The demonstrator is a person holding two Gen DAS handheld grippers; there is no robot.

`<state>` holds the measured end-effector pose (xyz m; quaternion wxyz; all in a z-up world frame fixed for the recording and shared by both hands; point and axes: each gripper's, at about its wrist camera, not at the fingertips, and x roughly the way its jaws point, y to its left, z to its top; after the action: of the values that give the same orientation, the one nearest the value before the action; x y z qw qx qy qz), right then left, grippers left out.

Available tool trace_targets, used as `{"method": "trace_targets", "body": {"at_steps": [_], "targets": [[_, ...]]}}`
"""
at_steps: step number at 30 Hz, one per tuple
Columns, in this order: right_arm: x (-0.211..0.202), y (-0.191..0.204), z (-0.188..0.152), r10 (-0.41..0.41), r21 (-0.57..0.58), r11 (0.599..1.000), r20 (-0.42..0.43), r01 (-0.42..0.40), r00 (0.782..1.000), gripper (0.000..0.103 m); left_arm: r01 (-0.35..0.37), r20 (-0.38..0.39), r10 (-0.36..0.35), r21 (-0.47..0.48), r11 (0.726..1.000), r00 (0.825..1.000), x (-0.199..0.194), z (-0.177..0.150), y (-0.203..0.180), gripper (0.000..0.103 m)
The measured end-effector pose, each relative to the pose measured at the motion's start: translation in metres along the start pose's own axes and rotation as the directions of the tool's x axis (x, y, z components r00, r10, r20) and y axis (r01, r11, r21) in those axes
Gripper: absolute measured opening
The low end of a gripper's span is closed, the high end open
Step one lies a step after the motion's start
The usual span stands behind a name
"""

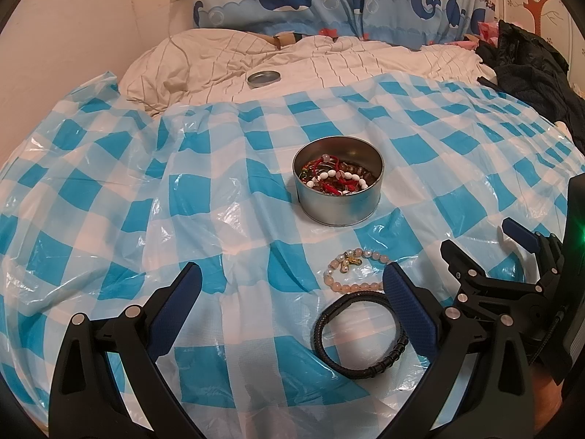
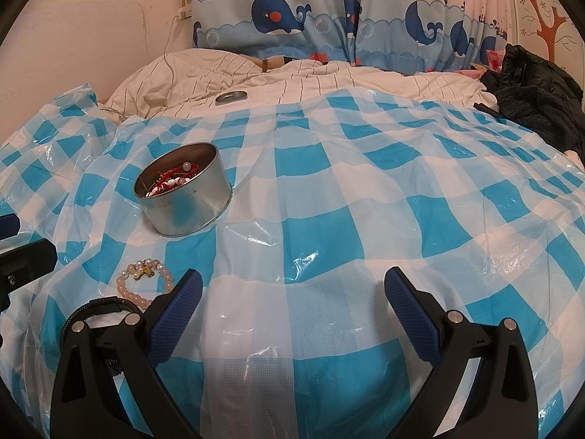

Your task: Organize jewelry

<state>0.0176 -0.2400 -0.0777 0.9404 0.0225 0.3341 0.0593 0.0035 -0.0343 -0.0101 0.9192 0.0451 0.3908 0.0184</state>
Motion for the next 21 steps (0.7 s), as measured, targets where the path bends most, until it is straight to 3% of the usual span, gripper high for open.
{"method": "trace_targets", "body": {"at_steps": [21], "targets": [[0.0006, 0.0008, 0.0007, 0.0, -0.001, 1.0, -0.002, 0.0, 1.0, 0.095, 0.001, -0.003, -0.001, 0.002, 1.0, 1.0, 0.0005, -0.0002, 0.0, 0.095]]}}
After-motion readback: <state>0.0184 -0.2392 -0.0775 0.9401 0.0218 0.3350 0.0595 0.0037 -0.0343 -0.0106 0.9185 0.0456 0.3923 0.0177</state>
